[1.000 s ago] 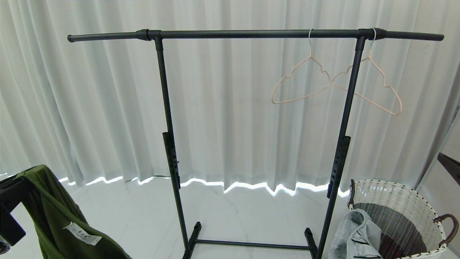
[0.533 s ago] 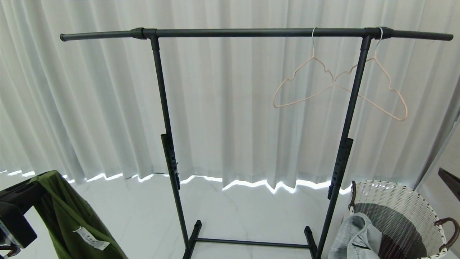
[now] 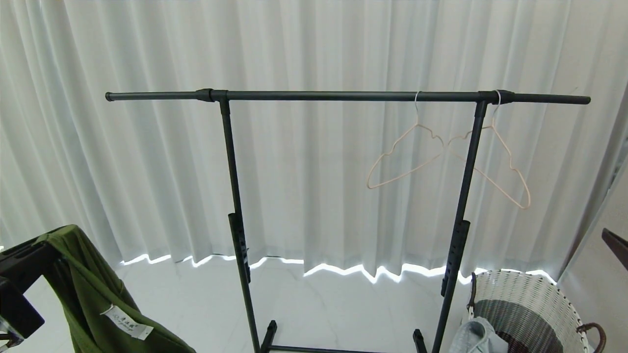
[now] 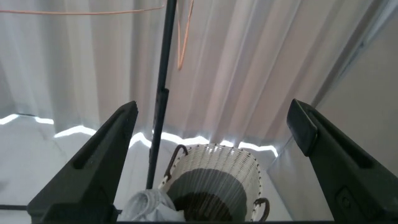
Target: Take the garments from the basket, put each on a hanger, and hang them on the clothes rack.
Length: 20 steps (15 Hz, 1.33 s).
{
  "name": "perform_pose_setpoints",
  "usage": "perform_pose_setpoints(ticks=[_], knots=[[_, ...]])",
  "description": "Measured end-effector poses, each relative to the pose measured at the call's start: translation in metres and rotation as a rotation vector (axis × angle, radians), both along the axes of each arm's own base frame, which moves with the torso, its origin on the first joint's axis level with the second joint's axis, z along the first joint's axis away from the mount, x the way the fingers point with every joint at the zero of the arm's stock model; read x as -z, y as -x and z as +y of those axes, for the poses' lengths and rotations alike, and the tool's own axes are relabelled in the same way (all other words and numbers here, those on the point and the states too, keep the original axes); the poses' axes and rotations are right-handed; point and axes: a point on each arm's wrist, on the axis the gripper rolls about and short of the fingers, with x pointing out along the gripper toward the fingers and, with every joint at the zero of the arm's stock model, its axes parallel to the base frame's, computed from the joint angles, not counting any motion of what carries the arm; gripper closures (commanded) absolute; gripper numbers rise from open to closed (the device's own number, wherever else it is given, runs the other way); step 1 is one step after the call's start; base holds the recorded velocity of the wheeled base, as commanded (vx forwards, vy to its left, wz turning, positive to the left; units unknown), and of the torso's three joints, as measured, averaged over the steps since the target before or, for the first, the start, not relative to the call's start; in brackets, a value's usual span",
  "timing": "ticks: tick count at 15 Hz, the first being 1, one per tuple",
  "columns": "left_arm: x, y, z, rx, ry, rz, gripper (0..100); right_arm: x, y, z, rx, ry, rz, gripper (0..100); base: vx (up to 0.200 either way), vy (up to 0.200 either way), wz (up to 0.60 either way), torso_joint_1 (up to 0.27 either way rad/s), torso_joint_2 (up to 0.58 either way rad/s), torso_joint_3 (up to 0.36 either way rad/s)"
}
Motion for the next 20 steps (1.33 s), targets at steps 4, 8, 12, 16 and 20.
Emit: perform_pose_setpoints(ticks=[4, 8, 12, 16, 20], knots=[[-0.003, 0.005, 0.001, 0.004, 0.000, -0.028, 100, -0.001, 0.001, 0.000, 0.000, 0.000, -0.009, 0, 0.000, 0.000, 0.00, 0.245, -0.49, -0.262], [-0.006, 0.011, 0.001, 0.005, 0.003, -0.059, 100, -0.001, 0.002, 0.000, 0.000, 0.001, -0.012, 0, 0.000, 0.000, 0.00, 0.244, -0.51, -0.271], [-0.006, 0.011, 0.001, 0.005, 0.002, -0.061, 100, -0.001, 0.002, 0.000, 0.000, 0.000, -0.009, 0, 0.000, 0.000, 0.00, 0.251, -0.53, -0.277], [-0.006, 0.011, 0.001, 0.005, -0.012, -0.064, 100, 0.002, 0.003, 0.000, -0.004, 0.001, 0.002, 0, 0.000, 0.000, 0.00, 0.162, -0.33, -0.170], [-0.004, 0.012, 0.002, 0.005, -0.047, -0.061, 100, 0.007, 0.003, 0.001, -0.008, 0.001, 0.019, 0, 0.050, 0.000, 0.00, 0.013, -0.02, -0.010]])
